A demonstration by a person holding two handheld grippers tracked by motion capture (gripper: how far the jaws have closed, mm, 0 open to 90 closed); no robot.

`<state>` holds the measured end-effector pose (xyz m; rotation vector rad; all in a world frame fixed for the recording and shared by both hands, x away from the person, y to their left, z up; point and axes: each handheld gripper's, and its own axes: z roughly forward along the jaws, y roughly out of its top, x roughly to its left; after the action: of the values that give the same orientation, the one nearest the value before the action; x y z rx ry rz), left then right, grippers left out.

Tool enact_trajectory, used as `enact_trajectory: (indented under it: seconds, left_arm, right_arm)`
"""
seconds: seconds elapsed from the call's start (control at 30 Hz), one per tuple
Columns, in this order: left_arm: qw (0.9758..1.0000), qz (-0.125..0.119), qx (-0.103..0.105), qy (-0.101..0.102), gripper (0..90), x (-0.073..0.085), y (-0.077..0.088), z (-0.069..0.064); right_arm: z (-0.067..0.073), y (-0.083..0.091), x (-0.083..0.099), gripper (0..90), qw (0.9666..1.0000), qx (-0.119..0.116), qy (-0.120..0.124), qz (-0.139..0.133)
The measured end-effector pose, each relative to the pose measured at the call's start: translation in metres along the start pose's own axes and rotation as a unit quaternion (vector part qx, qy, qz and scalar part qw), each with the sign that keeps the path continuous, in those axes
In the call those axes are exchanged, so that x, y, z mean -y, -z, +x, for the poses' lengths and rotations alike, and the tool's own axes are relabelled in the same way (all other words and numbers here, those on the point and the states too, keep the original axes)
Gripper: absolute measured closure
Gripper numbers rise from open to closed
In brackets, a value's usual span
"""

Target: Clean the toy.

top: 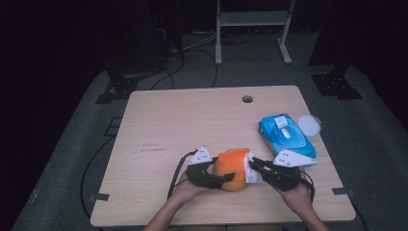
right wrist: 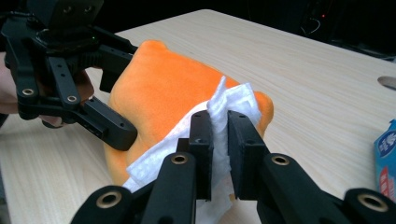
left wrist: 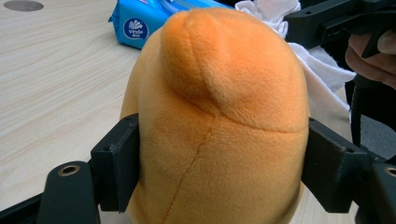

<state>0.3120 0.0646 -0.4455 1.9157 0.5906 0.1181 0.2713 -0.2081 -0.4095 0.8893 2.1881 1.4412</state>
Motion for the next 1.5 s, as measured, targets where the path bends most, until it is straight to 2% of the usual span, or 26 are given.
enact_trajectory:
  seconds: [0.03,0.07,0.1,0.17,0.23,0.3,0.33,0.4,0.5,0.53,0.57,0.6,0.67,0.73,0.8,0.83,0.87,0.9,0.97,1.07,1.2,1.27,1.3,1.37,1.43,1.5]
  left_arm:
    - [1.0000,0.002,-0.004,0.001,22.3,0.000,0.000,0.000]
    - [1.0000,0.002,-0.004,0.001,21.9,0.000,0.000,0.000]
    - [1.0000,0.000,-0.004,0.006,21.9,0.000,-0.001,0.000]
    - [1.0000,-0.003,-0.006,0.007,21.7,0.001,-0.002,0.000]
    - [1.0000,-0.002,-0.005,0.005,21.7,0.002,-0.004,-0.003]
    - [1.0000,-0.001,-0.007,0.000,21.6,0.001,-0.004,-0.005]
    - [0.9998,0.003,-0.012,-0.013,21.6,0.001,-0.005,-0.009]
    - [0.9996,0.005,-0.015,-0.023,21.6,0.001,-0.006,-0.011]
    - [0.9995,0.007,-0.016,-0.028,21.6,0.001,-0.007,-0.013]
    - [0.9993,0.006,-0.018,-0.032,21.6,0.001,-0.007,-0.014]
    - [0.9993,0.006,-0.018,-0.032,21.6,0.001,-0.007,-0.014]
    - [0.9993,0.006,-0.017,-0.032,21.6,0.001,-0.007,-0.013]
    - [0.9995,0.006,-0.016,-0.026,21.5,0.001,-0.007,-0.012]
    - [0.9995,0.006,-0.017,-0.025,21.5,0.001,-0.007,-0.012]
    - [0.9993,0.010,-0.022,-0.030,21.5,0.000,-0.009,-0.015]
    - [0.9992,0.013,-0.023,-0.030,21.3,-0.001,-0.010,-0.016]
    - [0.9991,0.016,-0.024,-0.030,21.3,-0.001,-0.011,-0.018]
    - [0.9987,0.021,-0.026,-0.037,21.1,-0.001,-0.010,-0.020]
    - [0.9981,0.023,-0.025,-0.051,21.2,0.000,-0.009,-0.022]
    - [0.9976,0.026,-0.026,-0.058,21.3,0.000,-0.009,-0.023]
    - [0.9973,0.027,-0.024,-0.064,21.4,0.001,-0.010,-0.025]
    - [0.9962,0.031,-0.023,-0.077,21.3,0.001,-0.010,-0.027]
    - [0.9962,0.031,-0.023,-0.077,21.3,0.001,-0.010,-0.027]
    - [0.9960,0.032,-0.016,-0.082,20.7,0.000,-0.010,-0.029]
    - [0.9963,0.033,-0.007,-0.079,16.8,-0.003,-0.008,-0.028]
    - [0.9975,0.027,0.002,-0.066,12.7,-0.007,-0.004,-0.025]
  right_arm:
    - [0.007,-0.001,-0.002,79.8,1.0000,0.002,0.010,0.000]
    - [0.007,-0.001,-0.002,79.8,1.0000,0.002,0.010,0.000]
    - [0.018,-0.004,-0.005,79.8,0.9998,-0.005,0.020,-0.005]
    - [0.026,-0.006,-0.009,79.8,0.9994,-0.022,0.023,-0.011]
    - [0.035,-0.009,-0.013,79.7,0.9987,-0.041,0.027,-0.015]
    - [0.039,-0.010,-0.014,79.7,0.9983,-0.046,0.032,-0.014]
    - [0.044,-0.013,-0.016,79.8,0.9979,-0.046,0.043,-0.011]
    - [0.043,-0.012,-0.017,79.9,0.9978,-0.044,0.048,-0.013]
    - [0.040,-0.010,-0.017,79.9,0.9982,-0.038,0.044,-0.017]
    - [0.033,-0.006,-0.017,79.7,0.9986,-0.030,0.040,-0.019]
    - [0.033,-0.006,-0.017,79.7,0.9986,-0.030,0.040,-0.019]
    - [0.025,-0.004,-0.015,79.6,0.9990,-0.017,0.037,-0.020]
    - [0.018,-0.001,-0.012,79.6,0.9994,-0.008,0.027,-0.020]
    - [0.016,0.000,-0.011,79.6,0.9996,-0.004,0.023,-0.019]
    - [0.018,0.001,-0.011,80.3,0.9996,-0.003,0.022,-0.017]
    - [0.030,-0.003,-0.015,80.4,0.9990,-0.012,0.042,-0.011]
    - [0.030,-0.003,-0.015,80.4,0.9990,-0.012,0.042,-0.011]
    - [0.043,-0.008,-0.017,80.4,0.9973,-0.011,0.073,-0.005]
    - [0.048,-0.009,-0.020,80.2,0.9968,-0.016,0.078,-0.007]
    - [0.046,-0.008,-0.021,80.3,0.9970,-0.016,0.075,-0.009]
    - [0.023,0.001,-0.018,80.1,0.9989,0.004,0.043,-0.017]
    - [0.012,0.003,-0.015,80.1,0.9992,0.017,0.033,-0.014]
    - [0.012,0.003,-0.015,80.1,0.9992,0.017,0.033,-0.014]
    - [-0.001,0.005,-0.008,80.1,0.9999,0.012,0.006,-0.007]
    - [-0.001,0.005,-0.006,80.2,0.9999,0.007,0.009,-0.007]
    - [0.002,0.006,-0.005,80.2,0.9998,0.008,0.019,-0.003]
